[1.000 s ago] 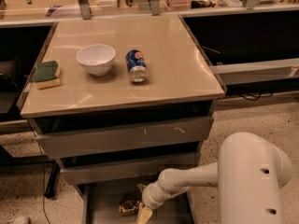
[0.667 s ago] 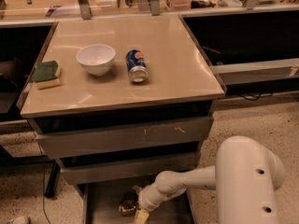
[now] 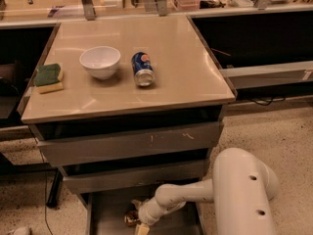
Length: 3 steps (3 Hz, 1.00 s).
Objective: Pick orange can from bottom drawer and place on counter
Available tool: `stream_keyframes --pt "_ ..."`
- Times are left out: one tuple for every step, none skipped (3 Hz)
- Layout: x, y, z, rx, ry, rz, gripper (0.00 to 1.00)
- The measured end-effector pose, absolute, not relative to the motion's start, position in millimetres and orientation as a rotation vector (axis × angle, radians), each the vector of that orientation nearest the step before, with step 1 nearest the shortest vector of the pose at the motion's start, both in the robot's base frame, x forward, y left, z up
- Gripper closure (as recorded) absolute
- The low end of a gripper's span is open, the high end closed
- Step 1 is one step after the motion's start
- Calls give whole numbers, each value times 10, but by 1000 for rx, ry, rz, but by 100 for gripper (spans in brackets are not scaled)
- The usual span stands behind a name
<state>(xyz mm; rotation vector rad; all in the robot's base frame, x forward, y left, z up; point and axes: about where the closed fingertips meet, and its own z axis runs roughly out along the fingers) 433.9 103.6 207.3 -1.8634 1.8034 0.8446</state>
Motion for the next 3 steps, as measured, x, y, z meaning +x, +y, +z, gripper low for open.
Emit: stream_keyframes --pt "4390 1039 1901 -1882 1790 828 0" --pt "4480 979 1699 -1887 1806 808 0" --pt "4560 912 1518 -1886 1830 793 0"
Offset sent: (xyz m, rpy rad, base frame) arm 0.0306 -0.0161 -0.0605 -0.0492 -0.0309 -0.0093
